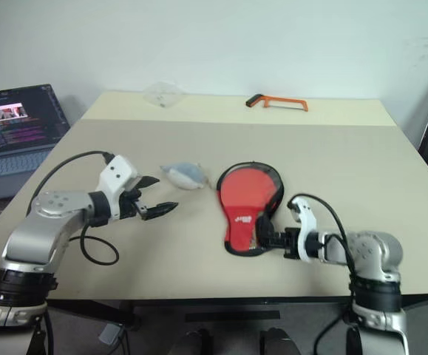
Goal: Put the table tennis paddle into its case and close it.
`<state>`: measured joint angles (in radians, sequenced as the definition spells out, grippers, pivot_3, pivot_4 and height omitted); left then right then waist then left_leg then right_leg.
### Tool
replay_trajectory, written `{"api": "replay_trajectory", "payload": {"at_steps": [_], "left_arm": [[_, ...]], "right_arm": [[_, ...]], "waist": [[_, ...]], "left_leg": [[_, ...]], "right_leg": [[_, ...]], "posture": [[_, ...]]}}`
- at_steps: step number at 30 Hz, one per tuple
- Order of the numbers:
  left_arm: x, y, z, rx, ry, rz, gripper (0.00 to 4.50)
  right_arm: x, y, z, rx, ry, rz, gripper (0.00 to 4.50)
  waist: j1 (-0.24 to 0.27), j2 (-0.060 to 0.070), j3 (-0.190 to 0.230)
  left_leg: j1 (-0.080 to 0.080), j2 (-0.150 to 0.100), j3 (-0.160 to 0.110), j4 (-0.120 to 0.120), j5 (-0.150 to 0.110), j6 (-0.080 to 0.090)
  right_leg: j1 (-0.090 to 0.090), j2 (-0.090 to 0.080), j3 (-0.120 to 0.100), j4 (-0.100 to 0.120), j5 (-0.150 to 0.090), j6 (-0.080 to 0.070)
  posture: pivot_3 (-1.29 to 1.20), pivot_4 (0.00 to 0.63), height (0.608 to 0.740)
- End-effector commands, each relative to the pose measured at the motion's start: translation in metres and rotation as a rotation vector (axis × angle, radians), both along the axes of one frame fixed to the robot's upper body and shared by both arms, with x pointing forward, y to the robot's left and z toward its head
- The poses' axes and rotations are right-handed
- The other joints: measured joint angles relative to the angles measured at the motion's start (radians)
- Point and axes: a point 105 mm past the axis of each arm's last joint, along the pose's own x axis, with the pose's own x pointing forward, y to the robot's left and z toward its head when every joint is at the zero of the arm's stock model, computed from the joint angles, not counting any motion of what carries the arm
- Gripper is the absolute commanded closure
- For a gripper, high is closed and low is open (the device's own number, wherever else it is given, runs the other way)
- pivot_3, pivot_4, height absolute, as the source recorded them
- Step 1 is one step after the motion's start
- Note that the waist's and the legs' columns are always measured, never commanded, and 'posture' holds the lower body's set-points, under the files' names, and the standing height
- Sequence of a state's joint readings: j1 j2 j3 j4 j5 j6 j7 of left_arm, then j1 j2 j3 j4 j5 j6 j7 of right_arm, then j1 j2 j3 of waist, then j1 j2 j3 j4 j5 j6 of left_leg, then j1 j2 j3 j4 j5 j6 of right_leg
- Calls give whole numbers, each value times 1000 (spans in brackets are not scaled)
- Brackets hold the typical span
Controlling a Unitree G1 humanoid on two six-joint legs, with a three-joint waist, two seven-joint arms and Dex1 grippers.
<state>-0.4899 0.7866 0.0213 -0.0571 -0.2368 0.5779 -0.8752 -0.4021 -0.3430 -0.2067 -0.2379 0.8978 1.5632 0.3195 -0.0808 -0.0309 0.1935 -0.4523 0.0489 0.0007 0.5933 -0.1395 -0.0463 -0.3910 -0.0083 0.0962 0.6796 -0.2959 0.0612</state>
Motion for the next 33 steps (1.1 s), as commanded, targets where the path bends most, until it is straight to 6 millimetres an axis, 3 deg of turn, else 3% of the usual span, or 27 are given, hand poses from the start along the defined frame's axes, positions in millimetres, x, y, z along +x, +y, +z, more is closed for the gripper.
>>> {"api": "replay_trajectory", "payload": {"at_steps": [1,14,19,23,30,33], "left_arm": [[1,1,12,28,-45,-13,0],[2,0,13,35,-48,-19,0],[2,-1,11,35,-46,-16,0],[2,-1,11,35,-45,-14,0],[4,0,12,33,-49,-5,0],[6,4,13,38,-52,8,0]], "right_arm": [[-36,10,-14,-2,76,118,4482],[-82,22,-18,83,155,238,4482],[-63,13,-25,-14,135,148,4482],[-48,6,-20,-66,72,113,4482],[-17,-13,6,-91,0,66,2329],[-20,-27,26,-172,-75,131,1294]], "waist": [[0,0,0],[-1,-3,-2],[-1,-3,-2],[-1,-3,-2],[0,-3,-2],[2,-3,-2]], "left_leg": [[0,0,0,0,0,0],[0,0,-1,0,0,0],[1,0,-1,1,0,0],[1,0,-1,1,1,1],[1,0,0,4,2,3],[1,0,1,6,3,4]], "right_leg": [[0,0,0,0,0,0],[0,0,0,0,0,0],[0,0,0,0,0,0],[1,0,0,0,-2,3],[1,0,1,0,0,5],[2,-2,2,0,0,5]], "posture": [[0,150,740],[0,150,740],[0,150,740],[0,150,740],[0,150,740],[0,150,740]]}}
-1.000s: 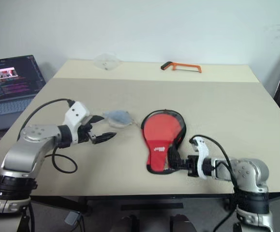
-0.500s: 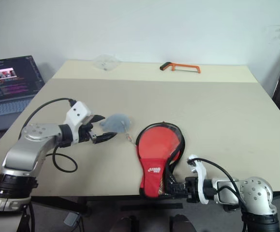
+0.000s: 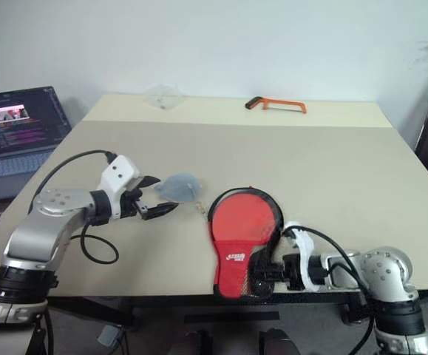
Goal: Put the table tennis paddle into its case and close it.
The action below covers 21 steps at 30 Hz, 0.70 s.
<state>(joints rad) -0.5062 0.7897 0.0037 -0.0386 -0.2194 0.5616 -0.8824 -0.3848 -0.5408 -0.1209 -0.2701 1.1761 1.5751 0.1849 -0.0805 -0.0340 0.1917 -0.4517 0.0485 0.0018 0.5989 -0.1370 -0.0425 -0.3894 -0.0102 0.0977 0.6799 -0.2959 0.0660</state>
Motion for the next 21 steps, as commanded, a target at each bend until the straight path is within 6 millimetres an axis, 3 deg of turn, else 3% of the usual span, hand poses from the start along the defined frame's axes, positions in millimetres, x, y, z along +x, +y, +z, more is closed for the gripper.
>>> {"api": "replay_trajectory", "payload": {"at_steps": [1,4,6,8,11,15,18,21], "left_arm": [[4,6,15,15,-50,19,0],[7,12,22,-6,-66,46,0],[11,15,26,-28,-73,66,0],[18,11,29,-78,-71,87,0],[24,5,29,-105,-64,94,0],[31,-8,16,-93,-14,81,0],[40,-17,9,-97,8,97,0],[49,-25,7,-139,22,112,0]], "right_arm": [[-3,-22,28,-102,-128,67,925],[6,-49,46,-294,-304,105,63],[19,-56,60,-342,-417,105,63],[49,-35,89,-300,-659,69,63],[70,-12,102,-298,-859,55,63],[93,35,74,-300,-1019,23,63],[98,49,37,-329,-971,20,63],[96,56,17,-317,-907,16,63]], "waist": [[7,0,0],[20,0,0],[21,-1,0],[14,-1,1],[8,-2,1],[9,-5,-1],[21,-5,-1],[34,-6,-1]], "left_leg": [[0,-1,0,0,0,0],[-1,-1,1,-1,0,0],[-1,-1,1,-1,0,0],[0,0,2,-2,0,0],[0,0,0,-1,0,0],[0,0,0,-1,0,0],[-2,-1,0,-1,0,0],[-4,-1,0,0,0,-1]], "right_leg": [[0,-1,0,0,0,0],[0,-2,-1,-1,-1,0],[-1,-2,-1,-1,-2,0],[-1,-1,-1,-1,-2,0],[-2,1,-1,0,0,2],[-1,1,-1,0,0,1],[-2,0,-1,1,2,-2],[-3,0,-2,1,2,-2]], "posture": [[0,150,740],[0,150,740],[0,150,740],[0,150,740],[0,150,740],[0,150,740],[0,150,740],[0,150,740]]}}
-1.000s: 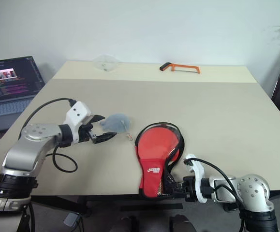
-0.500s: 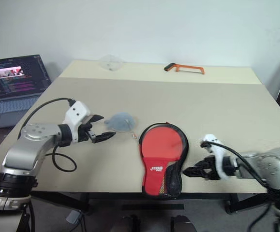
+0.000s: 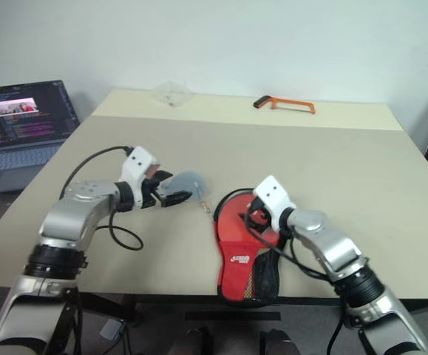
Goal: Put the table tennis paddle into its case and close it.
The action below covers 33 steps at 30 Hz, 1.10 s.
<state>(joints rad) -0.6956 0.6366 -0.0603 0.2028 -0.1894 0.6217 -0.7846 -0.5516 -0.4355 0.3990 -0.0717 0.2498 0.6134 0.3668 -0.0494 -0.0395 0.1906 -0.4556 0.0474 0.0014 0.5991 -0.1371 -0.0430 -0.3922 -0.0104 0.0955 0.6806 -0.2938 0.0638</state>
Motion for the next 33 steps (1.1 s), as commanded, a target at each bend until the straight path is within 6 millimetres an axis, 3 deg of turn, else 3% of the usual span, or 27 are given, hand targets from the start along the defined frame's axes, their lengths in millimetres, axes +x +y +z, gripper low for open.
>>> {"api": "replay_trajectory", "payload": {"at_steps": [1,5,11,16,21,25,28,33], "left_arm": [[11,-7,14,-26,-46,19,0],[19,-11,-1,-21,-8,59,0],[35,-19,-28,-33,75,144,0],[45,-28,-39,-20,86,174,0],[48,-42,-43,-13,93,152,0],[49,-49,-41,-18,90,136,0],[49,-51,-41,-19,91,130,0],[49,-49,-36,-16,78,123,0]], "right_arm": [[1,2,-4,13,-11,-14,63],[-7,5,-23,-3,48,-6,63],[-16,17,-33,-1,99,21,63],[-19,23,-41,-12,137,31,63],[-20,23,-49,-60,184,24,63],[-15,10,-65,-112,265,-73,63],[-15,8,-70,-70,350,-111,63],[-16,20,-53,47,323,-46,63]], "waist": [[5,0,0],[5,0,0],[5,0,-1],[5,-1,-3],[5,-1,-13],[5,-1,-20],[5,-1,-24],[5,-1,-25]], "left_leg": [[0,0,0,0,0,0],[4,0,0,1,0,0],[5,1,-1,4,0,0],[5,1,-1,8,0,0],[5,0,-1,8,0,0],[6,0,-1,8,0,0],[7,0,-1,8,0,0],[8,1,-1,8,0,0]], "right_leg": [[0,0,0,0,0,0],[3,0,0,0,0,0],[5,1,0,2,1,1],[6,1,0,2,2,3],[7,1,1,2,3,4],[7,1,1,1,3,4],[8,1,1,1,3,4],[9,1,1,1,1,3]], "posture": [[0,150,740],[0,150,740],[0,150,740],[0,150,740],[0,150,740],[0,150,740],[0,150,740],[0,150,740]]}}
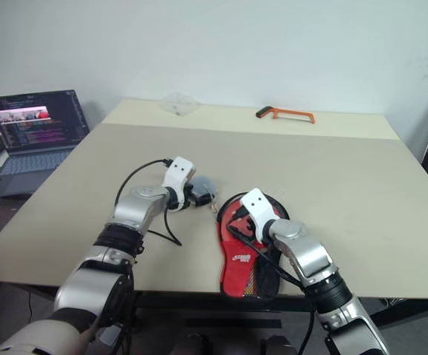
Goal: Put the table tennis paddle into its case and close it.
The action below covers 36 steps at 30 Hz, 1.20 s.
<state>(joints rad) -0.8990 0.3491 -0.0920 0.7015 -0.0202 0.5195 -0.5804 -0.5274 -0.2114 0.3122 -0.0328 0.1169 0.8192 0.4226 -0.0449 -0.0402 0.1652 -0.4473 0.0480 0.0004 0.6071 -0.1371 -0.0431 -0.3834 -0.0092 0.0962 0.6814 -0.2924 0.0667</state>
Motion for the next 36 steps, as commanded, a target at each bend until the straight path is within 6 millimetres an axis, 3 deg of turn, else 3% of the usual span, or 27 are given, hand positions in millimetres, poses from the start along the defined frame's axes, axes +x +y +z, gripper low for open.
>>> {"api": "replay_trajectory", "payload": {"at_steps": [1,7,13,18,23,28,36], "left_arm": [[3,-8,19,-5,-54,-40,0],[-3,11,37,16,-95,-55,0],[-17,21,63,-7,-131,-95,0],[-16,21,44,34,-90,-85,0],[-14,3,37,34,-82,-104,0],[-13,-2,37,30,-81,-116,0],[-6,-6,42,24,-99,-102,0]], "right_arm": [[-10,-1,-23,17,113,17,63],[-9,13,38,295,29,79,63],[-3,9,60,374,7,67,63],[7,4,46,291,-1,14,63],[4,-1,9,135,89,-14,63],[-9,-9,-27,-11,210,-8,63],[-10,-9,-36,-15,239,-10,63]], "waist": [[0,0,0],[-6,1,2],[-10,1,7],[-10,1,7],[-8,1,7],[-10,1,7],[-10,-1,5]], "left_leg": [[0,0,0,0,0,0],[-4,0,0,-1,0,0],[-7,0,0,-5,0,0],[-6,0,0,-8,0,0],[-6,0,1,-8,0,0],[-5,0,0,-8,0,0],[-3,0,0,-7,0,0]], "right_leg": [[0,0,0,0,0,-1],[-4,0,0,0,2,0],[-7,0,0,-1,2,-2],[-7,0,0,-1,1,-3],[-7,0,0,-1,1,-3],[-6,0,0,-1,0,-3],[-5,0,0,-1,0,-3]], "posture": [[0,150,740],[0,150,740],[0,150,740],[0,150,740],[0,150,740],[0,150,740],[0,150,740]]}}
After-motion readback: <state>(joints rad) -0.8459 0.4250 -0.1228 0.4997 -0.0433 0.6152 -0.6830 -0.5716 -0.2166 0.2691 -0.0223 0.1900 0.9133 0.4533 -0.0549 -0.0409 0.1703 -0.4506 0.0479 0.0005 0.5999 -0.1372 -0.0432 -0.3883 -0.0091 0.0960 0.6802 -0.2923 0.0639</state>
